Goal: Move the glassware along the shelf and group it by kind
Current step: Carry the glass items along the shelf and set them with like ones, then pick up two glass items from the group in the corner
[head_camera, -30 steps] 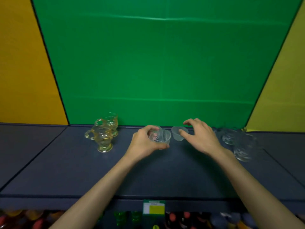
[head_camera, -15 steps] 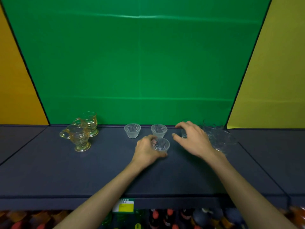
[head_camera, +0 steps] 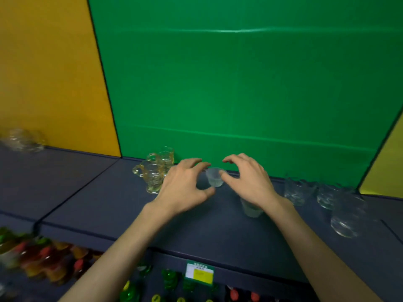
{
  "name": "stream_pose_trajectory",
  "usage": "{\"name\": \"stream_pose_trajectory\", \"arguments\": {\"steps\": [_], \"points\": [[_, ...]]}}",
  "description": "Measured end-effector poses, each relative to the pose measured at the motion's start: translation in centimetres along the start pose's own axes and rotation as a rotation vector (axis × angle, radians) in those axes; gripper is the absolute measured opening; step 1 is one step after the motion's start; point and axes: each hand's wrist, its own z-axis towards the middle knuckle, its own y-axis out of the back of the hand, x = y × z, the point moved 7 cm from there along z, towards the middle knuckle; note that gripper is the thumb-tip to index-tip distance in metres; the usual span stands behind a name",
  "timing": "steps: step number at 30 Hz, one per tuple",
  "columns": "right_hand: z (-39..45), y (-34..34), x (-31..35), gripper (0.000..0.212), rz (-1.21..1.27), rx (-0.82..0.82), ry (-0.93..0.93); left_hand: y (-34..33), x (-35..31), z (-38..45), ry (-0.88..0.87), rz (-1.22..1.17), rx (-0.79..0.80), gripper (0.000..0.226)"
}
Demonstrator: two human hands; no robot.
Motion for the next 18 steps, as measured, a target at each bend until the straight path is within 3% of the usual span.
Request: {"name": "stream_pose_trajectory", "arguments": {"steps": [7, 18], "points": [[2.3, -4.8, 11.9, 0.046, 0.054, 0.060, 0.173, 6.6, 11.1, -4.0, 0.177, 0.209, -0.047, 0.072], [4.3, -13.5, 34.8, 0.049, 0.096, 0.083, 0.389, 17.6, 29.7, -14.3, 0.353, 0.319, -0.044, 0.068]]}}
